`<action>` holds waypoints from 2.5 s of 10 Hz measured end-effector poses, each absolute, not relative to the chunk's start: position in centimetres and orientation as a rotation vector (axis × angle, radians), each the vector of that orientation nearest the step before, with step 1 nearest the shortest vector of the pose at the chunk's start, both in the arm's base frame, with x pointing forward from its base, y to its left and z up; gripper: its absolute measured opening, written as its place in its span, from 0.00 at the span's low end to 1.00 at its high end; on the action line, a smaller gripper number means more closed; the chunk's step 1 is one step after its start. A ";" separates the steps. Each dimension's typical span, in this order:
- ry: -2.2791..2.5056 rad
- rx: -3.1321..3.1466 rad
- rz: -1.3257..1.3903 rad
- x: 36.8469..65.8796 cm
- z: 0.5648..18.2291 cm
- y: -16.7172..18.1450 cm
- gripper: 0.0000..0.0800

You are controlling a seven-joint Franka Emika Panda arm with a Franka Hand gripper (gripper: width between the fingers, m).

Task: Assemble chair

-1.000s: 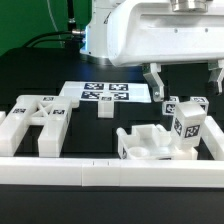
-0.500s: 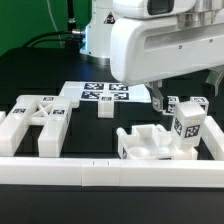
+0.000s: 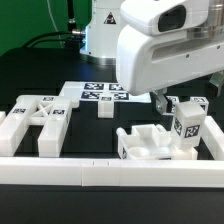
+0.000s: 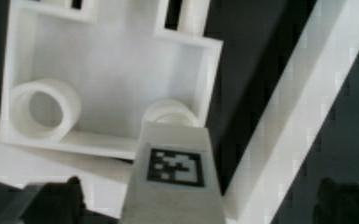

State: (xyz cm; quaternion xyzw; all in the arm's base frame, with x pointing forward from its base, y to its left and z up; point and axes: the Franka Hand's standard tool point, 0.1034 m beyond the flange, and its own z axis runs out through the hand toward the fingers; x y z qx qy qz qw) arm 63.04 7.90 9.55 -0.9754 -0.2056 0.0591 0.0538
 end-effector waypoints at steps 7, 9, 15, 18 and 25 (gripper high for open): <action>-0.647 -2.957 0.163 64.1 8.9 7.4 0.58; -0.676 -2.951 0.156 64.2 8.8 7.2 0.36; -0.237 -3.021 0.121 63.0 8.7 7.4 0.36; 0.168 -3.030 0.073 63.2 8.7 8.3 0.36; 0.863 -2.883 0.055 63.6 8.7 9.4 0.36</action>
Offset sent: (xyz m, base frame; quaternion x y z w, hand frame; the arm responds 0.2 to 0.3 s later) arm 0.0075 0.0047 0.0033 0.0043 -0.0115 0.0227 0.9997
